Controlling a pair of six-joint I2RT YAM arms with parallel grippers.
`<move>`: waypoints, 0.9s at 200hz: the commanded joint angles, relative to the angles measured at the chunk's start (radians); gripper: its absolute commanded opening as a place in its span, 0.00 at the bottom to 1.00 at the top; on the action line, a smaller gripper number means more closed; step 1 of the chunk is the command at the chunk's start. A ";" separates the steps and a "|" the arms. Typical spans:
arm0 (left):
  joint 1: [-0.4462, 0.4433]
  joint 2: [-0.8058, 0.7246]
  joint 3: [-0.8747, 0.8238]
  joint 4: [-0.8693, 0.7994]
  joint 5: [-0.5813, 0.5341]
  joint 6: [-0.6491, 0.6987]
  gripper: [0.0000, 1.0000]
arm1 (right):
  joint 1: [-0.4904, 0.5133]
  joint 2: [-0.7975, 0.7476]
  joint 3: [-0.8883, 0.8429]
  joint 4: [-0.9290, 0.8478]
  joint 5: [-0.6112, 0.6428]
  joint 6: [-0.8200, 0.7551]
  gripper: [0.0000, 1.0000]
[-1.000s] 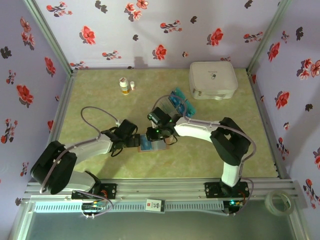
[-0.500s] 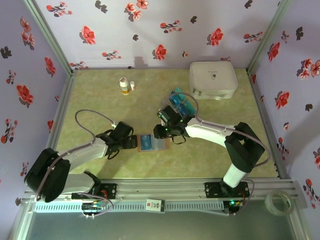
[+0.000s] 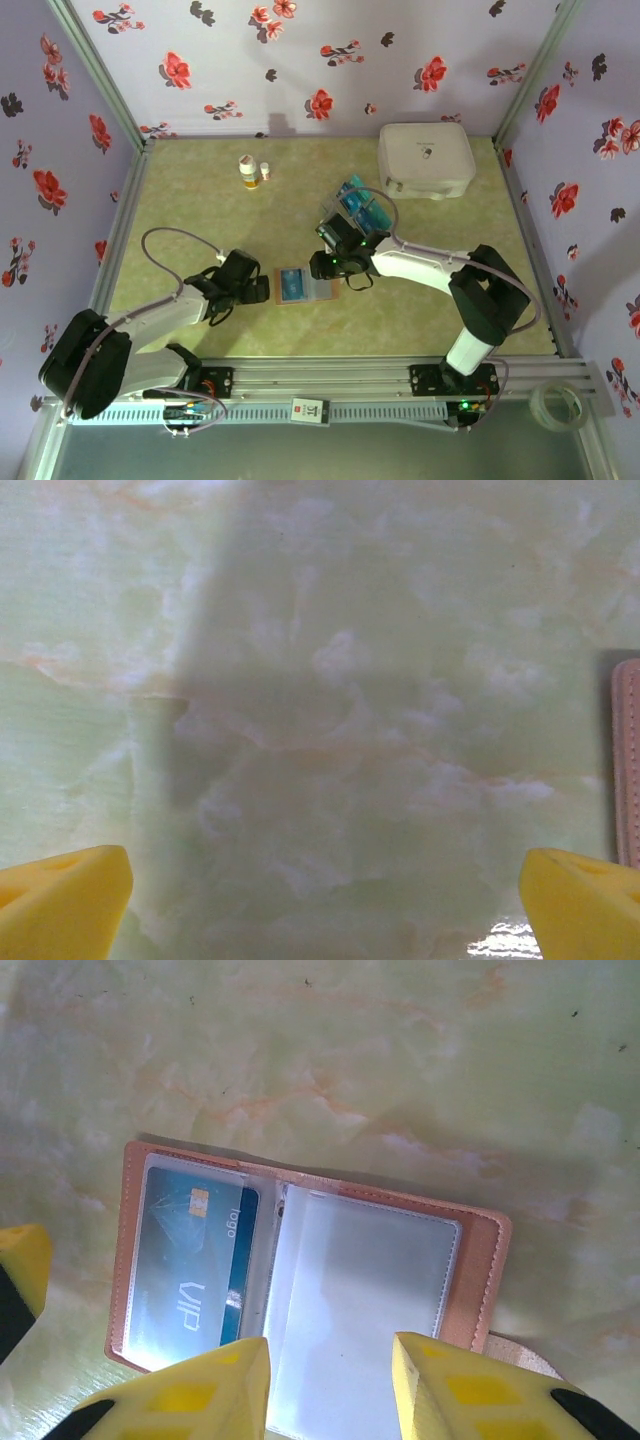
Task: Put the credit cards into the card holder
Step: Flip over the card slot in the card holder.
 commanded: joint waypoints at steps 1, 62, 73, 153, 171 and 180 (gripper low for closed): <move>0.011 -0.019 -0.009 0.043 0.028 0.005 1.00 | -0.010 -0.036 -0.033 0.003 0.031 0.015 0.38; 0.010 -0.006 -0.004 0.102 0.116 0.008 1.00 | -0.021 -0.039 -0.095 0.059 -0.001 0.040 0.38; 0.006 0.013 0.000 0.108 0.123 0.007 1.00 | -0.020 -0.036 -0.099 0.063 -0.003 0.043 0.39; -0.026 0.101 0.010 0.132 0.106 -0.022 1.00 | -0.031 -0.035 -0.131 0.109 -0.029 0.066 0.40; -0.030 0.109 0.010 0.133 0.106 -0.020 1.00 | -0.033 -0.031 -0.134 0.115 -0.033 0.069 0.40; -0.035 0.108 0.011 0.133 0.105 -0.019 1.00 | -0.036 -0.031 -0.139 0.121 -0.036 0.071 0.40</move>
